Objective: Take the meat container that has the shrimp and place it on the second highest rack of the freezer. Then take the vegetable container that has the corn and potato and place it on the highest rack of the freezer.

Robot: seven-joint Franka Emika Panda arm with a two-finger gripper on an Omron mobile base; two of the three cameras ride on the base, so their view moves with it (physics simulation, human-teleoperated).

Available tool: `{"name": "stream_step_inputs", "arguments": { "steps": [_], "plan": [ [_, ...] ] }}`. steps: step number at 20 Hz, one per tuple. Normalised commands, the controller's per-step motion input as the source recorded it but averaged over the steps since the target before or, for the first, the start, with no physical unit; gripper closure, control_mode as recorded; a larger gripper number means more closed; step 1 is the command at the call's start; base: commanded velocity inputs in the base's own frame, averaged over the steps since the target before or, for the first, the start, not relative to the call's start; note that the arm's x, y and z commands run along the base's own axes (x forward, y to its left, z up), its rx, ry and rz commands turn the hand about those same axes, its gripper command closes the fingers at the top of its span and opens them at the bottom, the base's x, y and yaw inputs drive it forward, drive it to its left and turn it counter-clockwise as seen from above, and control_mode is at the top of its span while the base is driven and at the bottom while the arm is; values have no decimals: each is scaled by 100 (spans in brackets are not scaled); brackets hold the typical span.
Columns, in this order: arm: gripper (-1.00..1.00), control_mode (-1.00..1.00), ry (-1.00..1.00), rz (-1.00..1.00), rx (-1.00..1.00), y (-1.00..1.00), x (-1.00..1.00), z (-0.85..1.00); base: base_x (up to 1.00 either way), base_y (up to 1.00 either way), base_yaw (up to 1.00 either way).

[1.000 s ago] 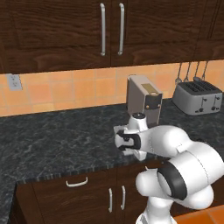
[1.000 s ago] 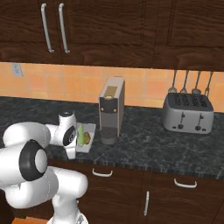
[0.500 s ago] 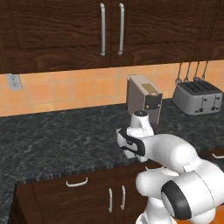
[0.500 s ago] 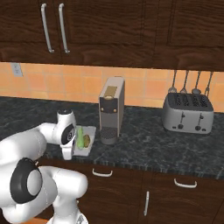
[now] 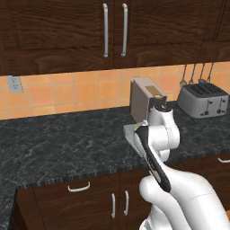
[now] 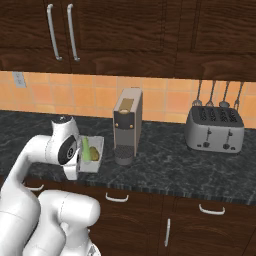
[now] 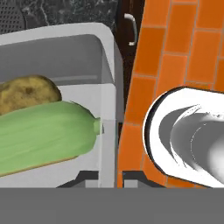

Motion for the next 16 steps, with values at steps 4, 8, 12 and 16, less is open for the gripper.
{"name": "stream_step_inputs", "arguments": {
  "steps": [4, 8, 12, 16],
  "plan": [
    [100, -100, -11, 37, 4, -22, -80, 100, 0, 0, 0],
    [100, -100, 12, 41, 12, -6, -41, 100, 0, 0, 0],
    [100, -100, 7, 32, 1, 0, -69, 96, 0, 0, 0],
    [100, -100, -1, 21, -3, 2, -82, 91, 0, 0, 0]
  ]
}}
